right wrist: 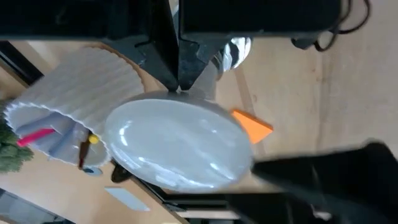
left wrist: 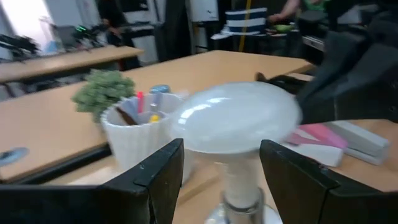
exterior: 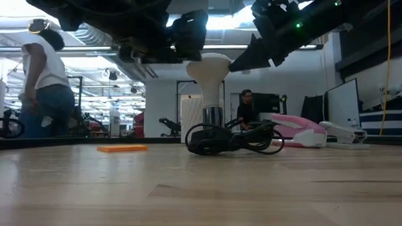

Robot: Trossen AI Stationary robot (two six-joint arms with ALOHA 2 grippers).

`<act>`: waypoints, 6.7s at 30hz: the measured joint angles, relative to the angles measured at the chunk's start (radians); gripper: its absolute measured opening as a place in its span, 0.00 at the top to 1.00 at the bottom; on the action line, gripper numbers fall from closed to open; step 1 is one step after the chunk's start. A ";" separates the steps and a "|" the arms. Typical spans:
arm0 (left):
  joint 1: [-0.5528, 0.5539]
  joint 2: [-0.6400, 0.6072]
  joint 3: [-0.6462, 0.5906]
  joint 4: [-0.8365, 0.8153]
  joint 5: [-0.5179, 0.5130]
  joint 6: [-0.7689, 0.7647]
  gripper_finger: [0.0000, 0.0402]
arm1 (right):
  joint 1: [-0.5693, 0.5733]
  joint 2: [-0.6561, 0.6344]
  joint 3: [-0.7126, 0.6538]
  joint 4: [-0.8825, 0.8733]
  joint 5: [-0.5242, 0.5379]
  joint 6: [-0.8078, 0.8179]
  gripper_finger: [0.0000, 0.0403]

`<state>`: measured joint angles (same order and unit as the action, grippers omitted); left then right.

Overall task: Screw lightbulb
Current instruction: Remove the lightbulb from the lamp

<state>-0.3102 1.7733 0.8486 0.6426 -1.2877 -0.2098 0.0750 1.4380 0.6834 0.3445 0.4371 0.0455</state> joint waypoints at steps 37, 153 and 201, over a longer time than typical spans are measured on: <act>-0.017 0.002 0.000 -0.006 0.064 -0.025 0.49 | 0.071 -0.163 0.001 -0.145 -0.080 0.051 0.99; 0.066 -0.081 0.000 0.128 0.174 0.136 0.49 | -0.095 -0.171 0.001 -0.159 -0.032 -0.019 0.99; 0.116 -0.083 0.000 -0.055 0.117 0.047 0.49 | -0.074 -0.072 0.001 -0.057 -0.029 -0.028 0.99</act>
<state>-0.1938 1.6901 0.8482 0.5873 -1.1710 -0.1628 0.0005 1.3663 0.6846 0.2874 0.4077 0.0177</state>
